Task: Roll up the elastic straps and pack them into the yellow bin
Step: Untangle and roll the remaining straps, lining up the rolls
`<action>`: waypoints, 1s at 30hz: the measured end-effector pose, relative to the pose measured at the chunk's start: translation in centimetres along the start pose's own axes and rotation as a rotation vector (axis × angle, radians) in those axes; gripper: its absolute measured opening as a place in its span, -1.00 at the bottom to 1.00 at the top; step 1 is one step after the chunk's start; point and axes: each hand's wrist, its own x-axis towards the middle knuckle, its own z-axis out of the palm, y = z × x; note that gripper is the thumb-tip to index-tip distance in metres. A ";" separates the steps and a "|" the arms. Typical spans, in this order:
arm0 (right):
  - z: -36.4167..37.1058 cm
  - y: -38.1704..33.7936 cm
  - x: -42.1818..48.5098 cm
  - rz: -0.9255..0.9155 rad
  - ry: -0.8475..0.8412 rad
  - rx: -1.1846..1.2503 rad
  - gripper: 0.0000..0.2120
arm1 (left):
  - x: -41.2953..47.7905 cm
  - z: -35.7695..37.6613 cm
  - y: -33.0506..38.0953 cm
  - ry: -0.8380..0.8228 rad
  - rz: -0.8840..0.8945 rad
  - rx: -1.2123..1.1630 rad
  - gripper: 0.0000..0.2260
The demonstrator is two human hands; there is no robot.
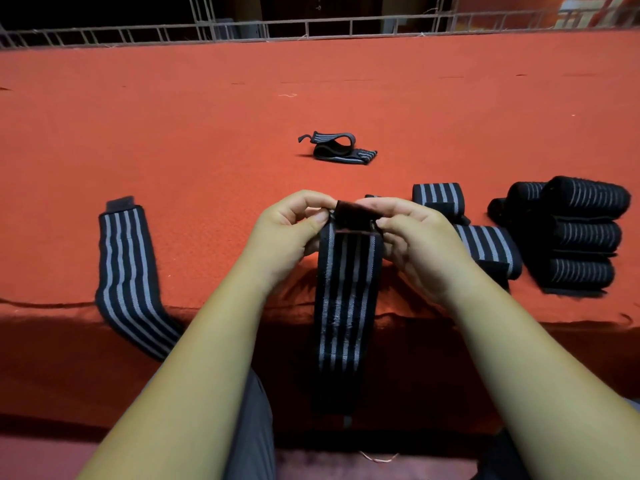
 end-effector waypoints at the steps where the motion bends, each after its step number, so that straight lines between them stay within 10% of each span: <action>1: 0.1 -0.1 0.0 0.006 0.002 0.041 -0.67 | 0.0 0.0 0.0 0.000 -0.004 -0.006 -0.63; 7: -0.1 0.6 0.2 -0.046 0.009 -0.015 -0.89 | -0.5 0.2 0.6 -0.034 0.019 -0.050 -0.70; 17: 0.0 1.1 0.2 -0.160 0.012 -0.160 -0.65 | -0.5 0.5 0.8 0.027 -0.050 -0.007 -0.72; 30: 0.7 0.9 -0.5 0.046 -0.045 -0.208 -0.79 | -0.5 1.0 0.5 0.146 0.033 -0.029 -0.76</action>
